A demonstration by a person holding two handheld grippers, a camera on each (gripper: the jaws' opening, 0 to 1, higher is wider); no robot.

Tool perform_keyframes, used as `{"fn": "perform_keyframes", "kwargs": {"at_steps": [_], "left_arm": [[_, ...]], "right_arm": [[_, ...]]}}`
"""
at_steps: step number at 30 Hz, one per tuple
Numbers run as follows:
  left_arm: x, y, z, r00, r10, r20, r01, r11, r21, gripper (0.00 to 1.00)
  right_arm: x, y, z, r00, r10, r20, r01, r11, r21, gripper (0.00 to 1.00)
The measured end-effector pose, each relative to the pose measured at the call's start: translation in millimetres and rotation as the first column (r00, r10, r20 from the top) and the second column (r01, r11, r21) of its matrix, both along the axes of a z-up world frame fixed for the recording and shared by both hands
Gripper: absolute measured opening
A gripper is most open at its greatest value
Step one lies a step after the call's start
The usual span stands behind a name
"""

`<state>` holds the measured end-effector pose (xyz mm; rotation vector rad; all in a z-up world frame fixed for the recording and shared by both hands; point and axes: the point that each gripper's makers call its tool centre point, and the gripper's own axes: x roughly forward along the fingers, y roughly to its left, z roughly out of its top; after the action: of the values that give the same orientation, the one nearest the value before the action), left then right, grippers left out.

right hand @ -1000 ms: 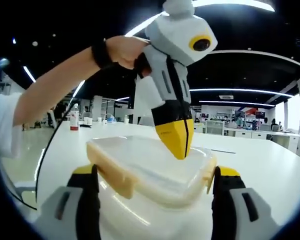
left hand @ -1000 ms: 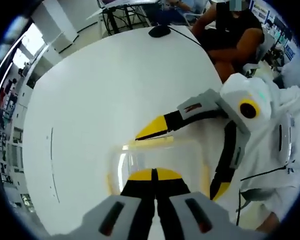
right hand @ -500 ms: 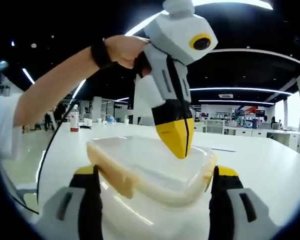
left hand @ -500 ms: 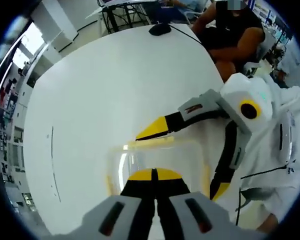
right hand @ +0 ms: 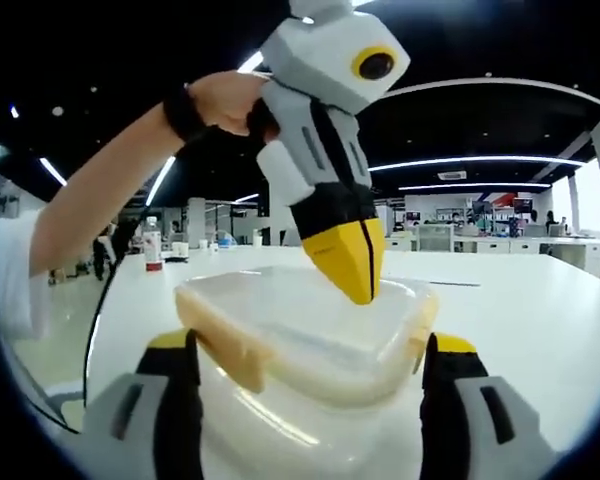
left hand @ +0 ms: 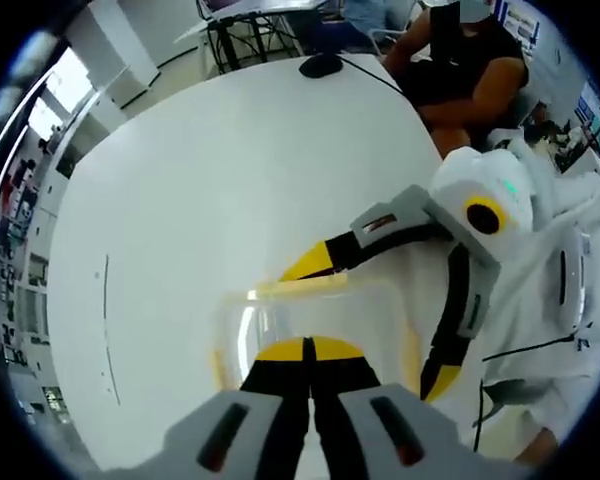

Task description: Snap each plastic latch of the storage box into its locked position after aligning the lid with the box until every specified latch is closed and the lid sits flush.

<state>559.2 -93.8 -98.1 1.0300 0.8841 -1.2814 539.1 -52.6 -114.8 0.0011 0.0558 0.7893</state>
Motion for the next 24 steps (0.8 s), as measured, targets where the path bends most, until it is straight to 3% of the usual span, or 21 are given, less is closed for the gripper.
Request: {"fn": "perform_keyframes", "kwargs": {"at_steps": [8, 10, 13, 15, 18, 19, 20, 22, 24], "left_arm": [[0.3, -1, 0.8, 0.997, -0.054, 0.056, 0.054, 0.999, -0.003, 0.00], [0.4, -2, 1.9, 0.986, -0.134, 0.102, 0.136, 0.991, -0.009, 0.00], [-1.7, -2, 2.9, 0.971, -0.198, 0.134, 0.205, 0.978, -0.038, 0.00], [-7.6, 6, 3.1, 0.976, -0.192, 0.103, 0.198, 0.979, -0.056, 0.00], [-10.4, 18, 7.0, 0.972, -0.209, 0.110, 0.220, 0.970, -0.102, 0.11], [-8.3, 26, 7.7, 0.973, -0.199, 0.114, 0.211, 0.971, -0.111, 0.13], [-7.6, 30, 7.5, 0.975, -0.188, 0.114, 0.201, 0.973, -0.115, 0.12], [-6.0, 44, 7.1, 0.979, -0.173, 0.108, 0.186, 0.974, -0.132, 0.11], [-1.5, 57, 9.0, 0.980, -0.162, 0.113, 0.178, 0.972, -0.152, 0.10]], "right_arm": [[0, -1, -0.8, 1.000, 0.002, -0.002, -0.002, 1.000, -0.007, 0.94], [1, -1, -0.8, 1.000, 0.008, -0.003, -0.008, 1.000, -0.009, 0.95], [0, -2, -2.7, 0.999, 0.034, -0.006, -0.034, 0.998, -0.046, 0.94], [0, -5, -1.9, 0.998, 0.056, -0.018, -0.057, 0.996, -0.073, 0.93], [-3, -12, -5.8, 0.994, 0.106, -0.035, -0.111, 0.981, -0.157, 0.87], [-2, -16, 0.7, 0.992, 0.121, 0.020, -0.115, 0.971, -0.208, 0.86], [-5, -16, 6.1, 0.987, 0.152, 0.045, -0.137, 0.962, -0.236, 0.86], [-13, -15, 13.9, 0.979, 0.202, 0.041, -0.185, 0.947, -0.262, 0.86], [-25, -13, 21.8, 0.959, 0.283, 0.026, -0.261, 0.913, -0.312, 0.82]]}}
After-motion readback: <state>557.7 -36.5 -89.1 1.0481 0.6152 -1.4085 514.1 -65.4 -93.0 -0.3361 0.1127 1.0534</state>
